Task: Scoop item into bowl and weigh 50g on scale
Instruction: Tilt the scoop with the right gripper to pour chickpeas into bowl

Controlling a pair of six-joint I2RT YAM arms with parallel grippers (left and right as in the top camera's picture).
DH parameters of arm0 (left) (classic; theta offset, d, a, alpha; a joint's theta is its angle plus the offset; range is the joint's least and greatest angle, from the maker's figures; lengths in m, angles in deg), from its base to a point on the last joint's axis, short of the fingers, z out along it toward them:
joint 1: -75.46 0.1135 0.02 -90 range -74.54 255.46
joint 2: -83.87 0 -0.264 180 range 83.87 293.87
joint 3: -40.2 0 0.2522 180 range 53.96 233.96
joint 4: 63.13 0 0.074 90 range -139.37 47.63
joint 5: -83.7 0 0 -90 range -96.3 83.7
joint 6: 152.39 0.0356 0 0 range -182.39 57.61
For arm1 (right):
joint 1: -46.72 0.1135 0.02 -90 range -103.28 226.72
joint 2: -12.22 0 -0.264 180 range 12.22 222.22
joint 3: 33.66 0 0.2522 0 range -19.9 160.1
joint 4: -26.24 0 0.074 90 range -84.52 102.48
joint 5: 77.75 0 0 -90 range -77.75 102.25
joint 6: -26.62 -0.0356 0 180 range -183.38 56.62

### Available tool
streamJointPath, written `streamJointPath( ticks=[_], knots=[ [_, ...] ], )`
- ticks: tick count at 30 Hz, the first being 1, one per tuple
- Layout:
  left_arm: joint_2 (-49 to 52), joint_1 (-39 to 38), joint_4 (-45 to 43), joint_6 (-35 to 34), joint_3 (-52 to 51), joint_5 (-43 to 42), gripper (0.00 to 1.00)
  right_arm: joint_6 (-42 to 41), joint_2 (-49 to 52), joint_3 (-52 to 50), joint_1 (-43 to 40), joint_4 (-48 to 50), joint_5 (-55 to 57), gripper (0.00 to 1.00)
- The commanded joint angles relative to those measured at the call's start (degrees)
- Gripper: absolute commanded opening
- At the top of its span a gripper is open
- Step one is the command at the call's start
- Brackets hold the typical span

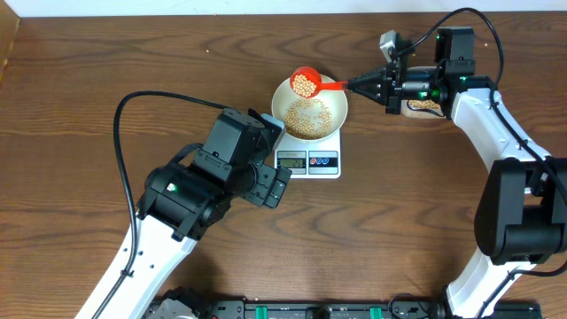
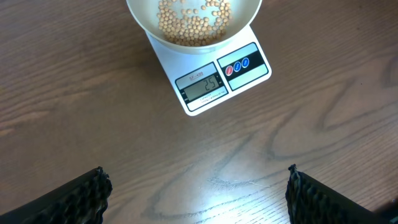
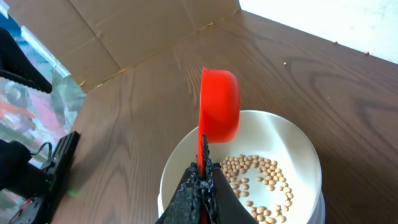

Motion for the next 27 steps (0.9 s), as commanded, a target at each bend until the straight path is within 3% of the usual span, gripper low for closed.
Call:
streamJointPath(
  ticks=[1, 27],
  knots=[
    [0.31, 0.35, 0.13, 0.42, 1.49, -0.07, 0.92, 1.03, -0.09, 0.11, -0.04, -0.22, -0.44, 0.01],
    [0.33, 0.35, 0.13, 0.42, 1.49, -0.07, 0.92, -2.91, -0.09, 0.11, -0.52, -1.55, -0.46, 0.01]
  ],
)
